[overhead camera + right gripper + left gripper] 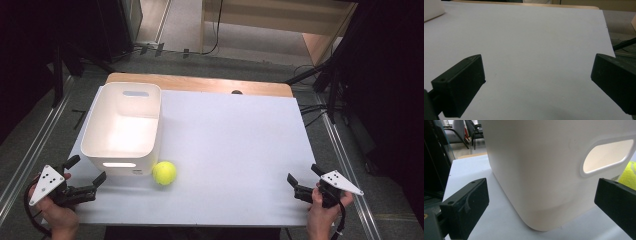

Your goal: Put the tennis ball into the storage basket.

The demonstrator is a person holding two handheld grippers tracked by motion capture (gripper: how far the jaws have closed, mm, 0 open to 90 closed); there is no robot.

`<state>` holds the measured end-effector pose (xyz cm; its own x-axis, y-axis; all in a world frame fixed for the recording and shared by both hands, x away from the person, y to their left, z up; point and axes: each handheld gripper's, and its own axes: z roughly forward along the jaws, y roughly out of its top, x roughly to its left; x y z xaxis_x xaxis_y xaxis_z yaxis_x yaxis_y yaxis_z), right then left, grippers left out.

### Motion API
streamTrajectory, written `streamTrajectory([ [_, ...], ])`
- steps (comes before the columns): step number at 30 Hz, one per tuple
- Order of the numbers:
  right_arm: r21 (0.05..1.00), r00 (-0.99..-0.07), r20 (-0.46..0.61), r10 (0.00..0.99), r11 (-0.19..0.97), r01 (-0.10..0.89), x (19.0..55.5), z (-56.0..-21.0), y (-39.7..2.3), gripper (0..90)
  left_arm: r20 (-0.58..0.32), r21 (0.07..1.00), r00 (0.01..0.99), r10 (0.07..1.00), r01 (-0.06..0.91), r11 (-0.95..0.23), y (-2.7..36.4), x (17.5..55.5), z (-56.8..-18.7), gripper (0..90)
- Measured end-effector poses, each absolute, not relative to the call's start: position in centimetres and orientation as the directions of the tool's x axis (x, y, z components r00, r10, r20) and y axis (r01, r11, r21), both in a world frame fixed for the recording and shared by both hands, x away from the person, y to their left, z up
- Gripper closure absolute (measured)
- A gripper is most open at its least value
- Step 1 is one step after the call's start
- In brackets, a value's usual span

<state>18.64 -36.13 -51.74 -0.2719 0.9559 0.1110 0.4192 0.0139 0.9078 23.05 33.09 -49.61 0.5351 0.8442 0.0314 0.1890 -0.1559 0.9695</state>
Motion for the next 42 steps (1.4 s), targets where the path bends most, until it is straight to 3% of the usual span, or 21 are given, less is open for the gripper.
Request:
streamTrajectory([
  [12,0.906,-0.3,0.088,0.95,0.049,0.419,18.7,-50.7,-35.3,0.0,0.036,0.97,0.532,0.846,0.186,-0.159,33.0,22.9,-49.6,0.0],
  [42,0.845,-0.596,0.027,0.802,0.3,0.443,22.6,-46.2,-27.1,0.0,0.038,0.967,0.537,0.843,0.194,-0.167,33.0,23.0,-49.6,0.0],
])
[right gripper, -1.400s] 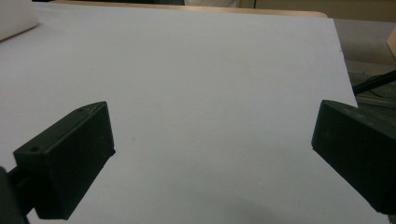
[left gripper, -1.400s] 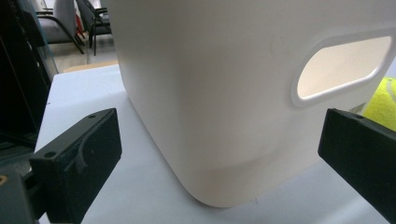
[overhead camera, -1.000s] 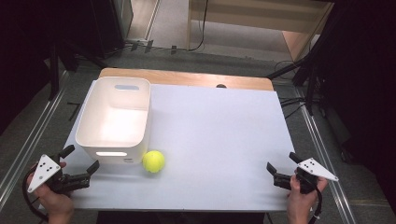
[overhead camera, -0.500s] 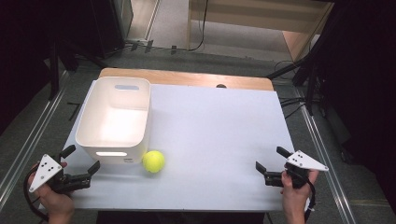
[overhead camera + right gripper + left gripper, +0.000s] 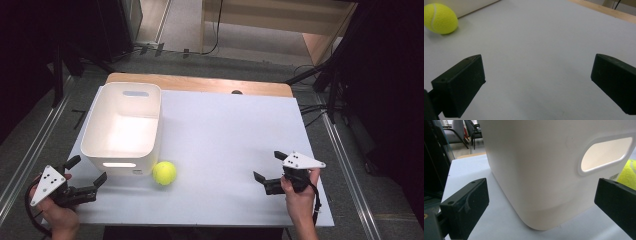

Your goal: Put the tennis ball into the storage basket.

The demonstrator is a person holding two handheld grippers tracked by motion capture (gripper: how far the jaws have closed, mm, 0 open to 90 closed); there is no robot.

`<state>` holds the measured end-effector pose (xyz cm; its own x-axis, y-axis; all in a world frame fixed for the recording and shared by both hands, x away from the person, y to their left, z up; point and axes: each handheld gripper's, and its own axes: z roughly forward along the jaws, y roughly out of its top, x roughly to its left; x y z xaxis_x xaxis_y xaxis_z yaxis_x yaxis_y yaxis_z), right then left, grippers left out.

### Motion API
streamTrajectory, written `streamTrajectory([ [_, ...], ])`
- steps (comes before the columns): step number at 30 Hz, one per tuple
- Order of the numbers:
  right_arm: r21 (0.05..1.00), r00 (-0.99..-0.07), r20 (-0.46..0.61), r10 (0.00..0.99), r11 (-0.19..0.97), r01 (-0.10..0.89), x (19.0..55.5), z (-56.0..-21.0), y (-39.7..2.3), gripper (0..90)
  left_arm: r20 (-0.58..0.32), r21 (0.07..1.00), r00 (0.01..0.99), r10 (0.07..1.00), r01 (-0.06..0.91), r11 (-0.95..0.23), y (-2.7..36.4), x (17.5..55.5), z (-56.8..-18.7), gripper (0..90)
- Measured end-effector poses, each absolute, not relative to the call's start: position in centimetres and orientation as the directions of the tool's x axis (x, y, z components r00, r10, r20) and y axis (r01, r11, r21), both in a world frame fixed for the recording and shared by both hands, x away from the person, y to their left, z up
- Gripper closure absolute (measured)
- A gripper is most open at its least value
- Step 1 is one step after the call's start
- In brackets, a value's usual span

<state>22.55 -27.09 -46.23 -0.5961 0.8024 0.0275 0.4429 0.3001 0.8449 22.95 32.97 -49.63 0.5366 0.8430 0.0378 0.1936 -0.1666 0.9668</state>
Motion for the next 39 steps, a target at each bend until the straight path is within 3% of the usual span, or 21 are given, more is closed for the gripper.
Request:
streamTrajectory([
  [39,0.774,-0.794,-0.022,0.608,0.513,0.371,27.3,-43.4,-14.7,0.0,0.026,0.971,0.544,0.839,0.187,-0.151,33.2,23.0,-49.6,0.0],
])
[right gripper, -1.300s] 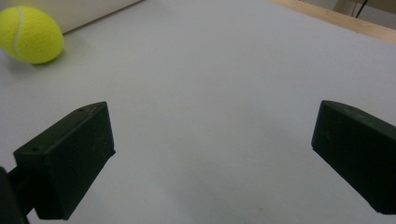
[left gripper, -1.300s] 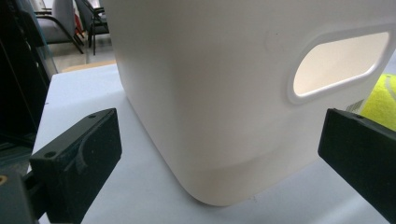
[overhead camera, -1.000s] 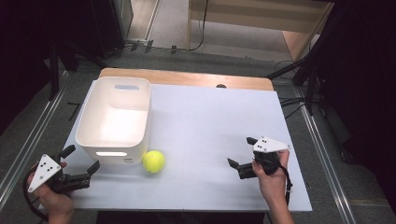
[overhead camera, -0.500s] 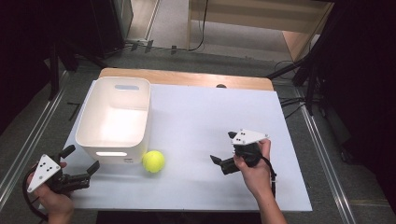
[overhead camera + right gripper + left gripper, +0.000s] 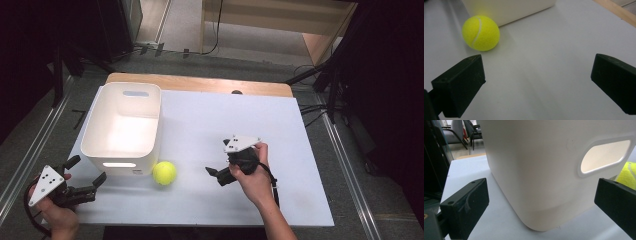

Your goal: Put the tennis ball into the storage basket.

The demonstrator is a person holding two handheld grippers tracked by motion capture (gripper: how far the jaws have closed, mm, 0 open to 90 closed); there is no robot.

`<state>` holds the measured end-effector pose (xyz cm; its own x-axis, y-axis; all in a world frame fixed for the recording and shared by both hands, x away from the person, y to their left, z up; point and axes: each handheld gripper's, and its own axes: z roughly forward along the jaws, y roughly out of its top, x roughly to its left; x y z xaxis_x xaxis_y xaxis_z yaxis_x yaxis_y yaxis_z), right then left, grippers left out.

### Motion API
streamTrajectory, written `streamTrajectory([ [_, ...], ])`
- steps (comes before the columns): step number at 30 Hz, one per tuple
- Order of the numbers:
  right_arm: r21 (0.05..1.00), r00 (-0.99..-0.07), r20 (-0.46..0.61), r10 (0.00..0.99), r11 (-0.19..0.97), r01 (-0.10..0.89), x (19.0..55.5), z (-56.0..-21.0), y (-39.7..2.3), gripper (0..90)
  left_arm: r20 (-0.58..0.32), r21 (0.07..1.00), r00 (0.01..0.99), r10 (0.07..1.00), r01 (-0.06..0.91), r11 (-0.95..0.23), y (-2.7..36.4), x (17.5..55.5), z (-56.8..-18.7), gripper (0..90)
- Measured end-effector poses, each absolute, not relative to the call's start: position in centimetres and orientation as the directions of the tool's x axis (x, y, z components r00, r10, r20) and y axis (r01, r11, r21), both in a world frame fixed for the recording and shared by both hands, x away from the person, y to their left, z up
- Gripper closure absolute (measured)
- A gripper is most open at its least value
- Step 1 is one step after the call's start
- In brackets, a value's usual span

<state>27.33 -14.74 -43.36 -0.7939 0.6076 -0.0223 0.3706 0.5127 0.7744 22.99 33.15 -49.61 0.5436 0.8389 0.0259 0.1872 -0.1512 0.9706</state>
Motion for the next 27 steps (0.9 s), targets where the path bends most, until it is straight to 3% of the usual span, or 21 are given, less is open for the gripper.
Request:
streamTrajectory([
  [27,0.714,-0.88,0.008,0.474,0.614,0.337,29.2,-45.2,-6.3,0.0,0.026,0.97,0.547,0.837,0.187,-0.152,33.2,23.0,-49.6,0.0],
])
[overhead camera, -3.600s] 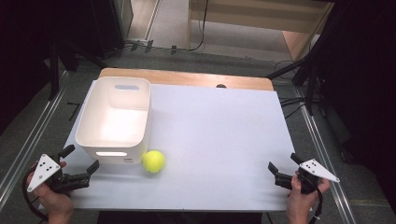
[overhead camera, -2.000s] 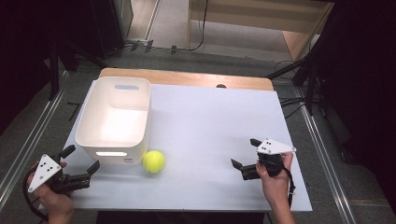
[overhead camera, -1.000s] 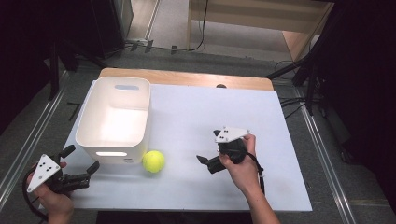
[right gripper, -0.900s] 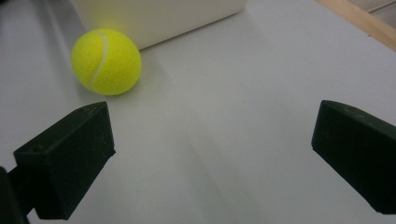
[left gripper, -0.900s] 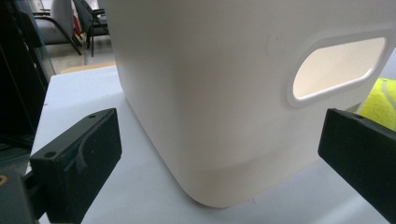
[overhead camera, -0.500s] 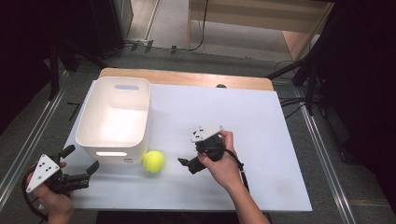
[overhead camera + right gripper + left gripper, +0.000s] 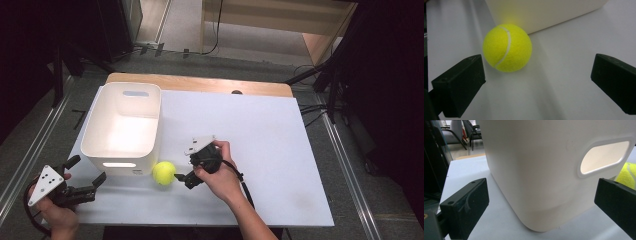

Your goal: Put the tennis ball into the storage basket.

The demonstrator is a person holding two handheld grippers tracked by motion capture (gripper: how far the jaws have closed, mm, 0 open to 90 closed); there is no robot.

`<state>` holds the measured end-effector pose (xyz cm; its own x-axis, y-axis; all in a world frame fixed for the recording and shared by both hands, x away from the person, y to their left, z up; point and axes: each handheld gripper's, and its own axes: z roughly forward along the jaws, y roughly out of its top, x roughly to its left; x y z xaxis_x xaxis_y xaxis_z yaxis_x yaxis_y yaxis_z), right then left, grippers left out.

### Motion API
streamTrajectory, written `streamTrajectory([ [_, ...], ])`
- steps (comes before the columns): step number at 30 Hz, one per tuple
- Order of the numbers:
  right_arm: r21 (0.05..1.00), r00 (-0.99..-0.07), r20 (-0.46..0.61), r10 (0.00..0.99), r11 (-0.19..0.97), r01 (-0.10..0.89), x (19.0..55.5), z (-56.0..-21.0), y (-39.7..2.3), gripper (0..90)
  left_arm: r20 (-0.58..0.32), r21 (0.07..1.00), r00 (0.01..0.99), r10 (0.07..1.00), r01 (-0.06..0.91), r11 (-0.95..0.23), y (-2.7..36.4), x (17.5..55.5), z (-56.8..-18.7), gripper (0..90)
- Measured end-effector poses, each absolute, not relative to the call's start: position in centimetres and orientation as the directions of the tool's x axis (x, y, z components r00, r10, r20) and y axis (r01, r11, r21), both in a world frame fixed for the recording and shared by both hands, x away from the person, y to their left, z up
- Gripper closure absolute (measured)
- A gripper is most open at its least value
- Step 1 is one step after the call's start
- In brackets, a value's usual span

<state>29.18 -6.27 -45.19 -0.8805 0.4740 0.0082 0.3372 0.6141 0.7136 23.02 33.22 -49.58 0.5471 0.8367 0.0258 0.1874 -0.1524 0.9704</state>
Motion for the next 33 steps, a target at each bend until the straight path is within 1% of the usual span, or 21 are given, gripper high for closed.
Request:
streamTrajectory([
  [9,0.689,-0.896,0.023,0.443,0.642,0.335,29.4,-46.2,-4.1,0.0,0.023,0.971,0.546,0.838,0.187,-0.149,33.2,23.0,-49.6,0.0],
  [22,0.668,-0.91,0.039,0.412,0.667,0.331,29.5,-47.7,-2.2,0.1,0.027,0.97,0.548,0.836,0.187,-0.154,33.2,23.0,-49.6,0.0],
  [23,0.665,-0.912,0.04,0.408,0.67,0.329,29.5,-47.9,-2.0,5.2,0.028,0.97,0.548,0.836,0.187,-0.155,33.2,23.0,-49.6,0.0],
  [33,0.656,-0.92,0.06,0.388,0.68,0.329,29.6,-48.6,-0.7,5.8,0.029,0.97,0.548,0.836,0.186,-0.155,33.2,23.0,-49.6,0.0],
])
